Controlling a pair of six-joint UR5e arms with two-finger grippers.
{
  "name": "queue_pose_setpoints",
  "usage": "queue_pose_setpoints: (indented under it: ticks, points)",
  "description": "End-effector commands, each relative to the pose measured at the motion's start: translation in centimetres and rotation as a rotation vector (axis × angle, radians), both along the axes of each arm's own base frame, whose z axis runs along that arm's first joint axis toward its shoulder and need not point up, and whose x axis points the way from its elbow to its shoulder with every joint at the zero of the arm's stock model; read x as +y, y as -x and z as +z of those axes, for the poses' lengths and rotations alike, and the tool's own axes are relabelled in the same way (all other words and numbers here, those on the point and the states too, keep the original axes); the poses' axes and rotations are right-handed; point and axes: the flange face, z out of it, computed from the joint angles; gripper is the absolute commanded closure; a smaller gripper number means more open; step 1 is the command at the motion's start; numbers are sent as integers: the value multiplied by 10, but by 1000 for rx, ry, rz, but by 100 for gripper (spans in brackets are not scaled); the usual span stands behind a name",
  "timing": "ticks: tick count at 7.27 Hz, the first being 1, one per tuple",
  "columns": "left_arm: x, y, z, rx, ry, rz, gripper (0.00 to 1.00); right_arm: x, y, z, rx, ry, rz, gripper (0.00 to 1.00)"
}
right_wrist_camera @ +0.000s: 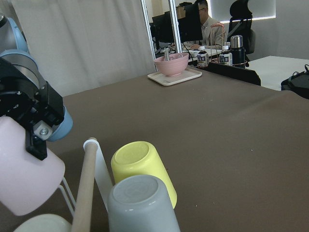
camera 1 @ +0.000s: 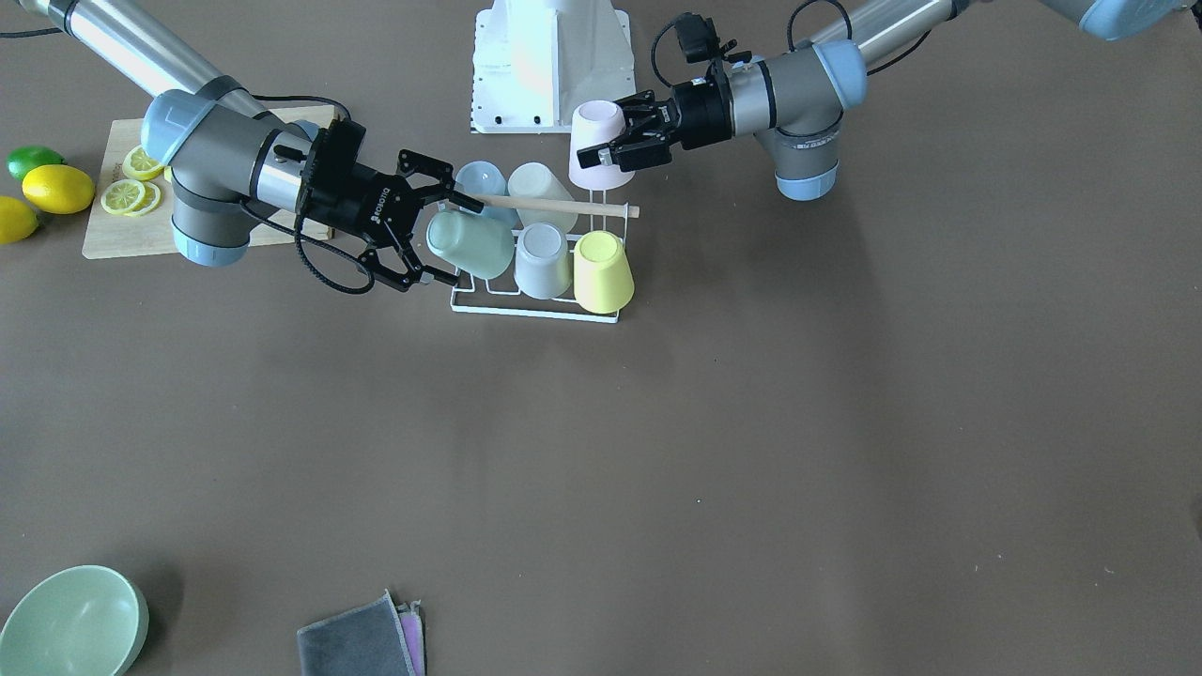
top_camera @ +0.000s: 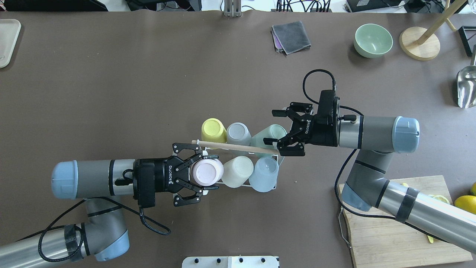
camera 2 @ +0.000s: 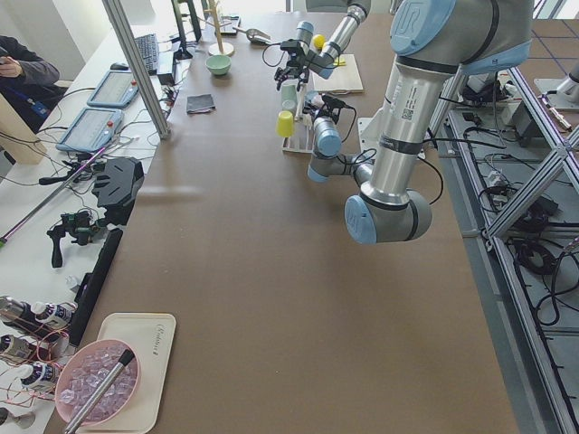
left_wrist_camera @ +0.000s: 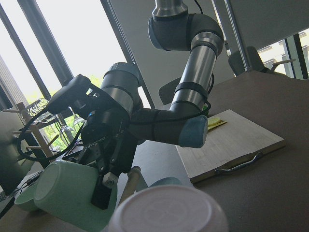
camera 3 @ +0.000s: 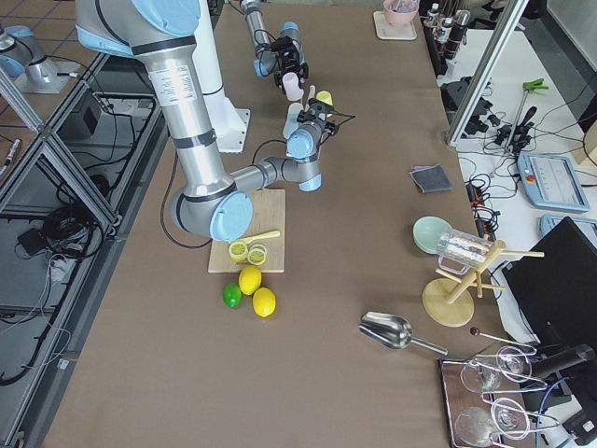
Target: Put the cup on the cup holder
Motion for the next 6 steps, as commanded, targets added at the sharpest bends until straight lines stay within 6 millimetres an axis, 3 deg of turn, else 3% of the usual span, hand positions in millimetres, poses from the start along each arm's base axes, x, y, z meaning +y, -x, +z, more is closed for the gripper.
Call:
queue_pose_setpoints:
  ticks: [1, 3, 4, 6]
  points:
    - [-2, -5, 5, -13, 6, -1, 52, -1, -5, 1, -1, 1, 1, 0]
    - [-2, -6, 7, -17, 8, -2, 52, -13, -26, 14, 34, -5, -18, 0]
    - [-5, -8, 8, -19, 16, -14, 52, -36, -59, 24, 88, -20, -62, 0]
    - [-9, -16, 7, -25, 23, -21, 52, -59, -109, 54, 194, 13, -133, 0]
